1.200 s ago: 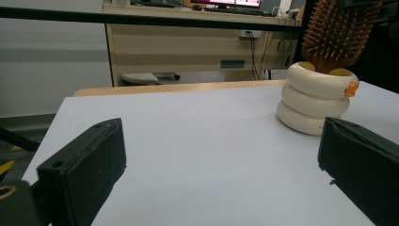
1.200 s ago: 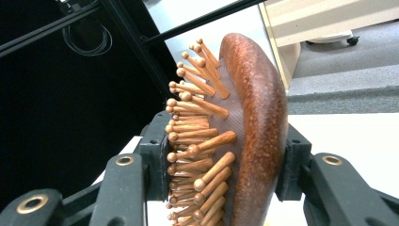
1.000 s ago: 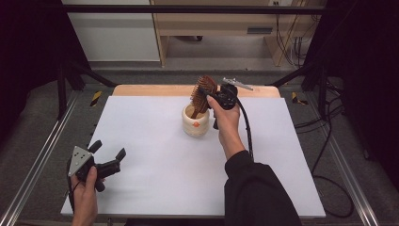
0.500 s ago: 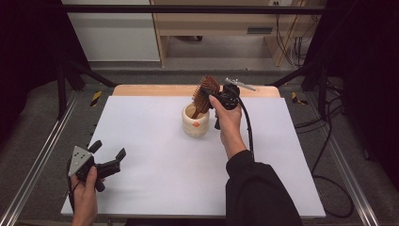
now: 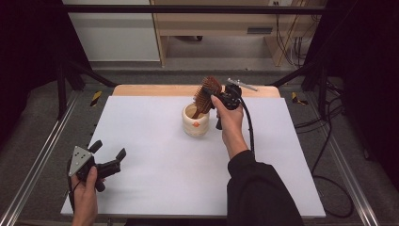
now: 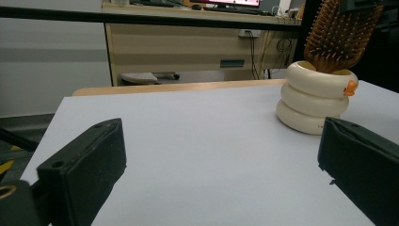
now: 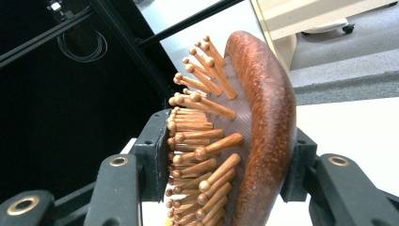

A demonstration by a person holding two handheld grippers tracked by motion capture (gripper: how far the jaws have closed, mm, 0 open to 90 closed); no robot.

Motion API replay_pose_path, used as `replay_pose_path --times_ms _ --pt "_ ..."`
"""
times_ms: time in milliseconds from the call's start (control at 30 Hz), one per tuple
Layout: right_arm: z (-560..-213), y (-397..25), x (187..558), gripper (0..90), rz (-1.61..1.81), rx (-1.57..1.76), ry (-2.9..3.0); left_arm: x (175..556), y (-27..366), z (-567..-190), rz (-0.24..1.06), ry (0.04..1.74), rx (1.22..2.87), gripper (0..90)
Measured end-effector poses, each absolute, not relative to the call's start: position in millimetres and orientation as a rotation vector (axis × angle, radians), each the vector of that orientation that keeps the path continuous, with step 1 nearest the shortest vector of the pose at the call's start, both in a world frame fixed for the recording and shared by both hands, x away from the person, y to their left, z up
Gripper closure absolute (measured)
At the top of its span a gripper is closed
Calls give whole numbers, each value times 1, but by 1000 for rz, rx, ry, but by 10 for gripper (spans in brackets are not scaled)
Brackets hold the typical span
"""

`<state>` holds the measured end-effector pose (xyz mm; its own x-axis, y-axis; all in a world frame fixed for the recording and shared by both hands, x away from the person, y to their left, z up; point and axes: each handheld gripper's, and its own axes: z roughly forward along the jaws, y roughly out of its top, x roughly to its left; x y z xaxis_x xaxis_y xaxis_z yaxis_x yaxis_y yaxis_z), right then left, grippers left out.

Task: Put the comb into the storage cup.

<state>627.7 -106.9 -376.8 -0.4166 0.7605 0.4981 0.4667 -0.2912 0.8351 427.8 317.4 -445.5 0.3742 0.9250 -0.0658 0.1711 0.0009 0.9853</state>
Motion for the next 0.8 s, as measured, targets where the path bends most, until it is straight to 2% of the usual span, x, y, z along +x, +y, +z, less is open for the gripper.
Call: replay_pose_path --times_ms 800 --pt "-379 -110 628 451 1785 1561 1699 428 317 -446 805 1047 1468 16"
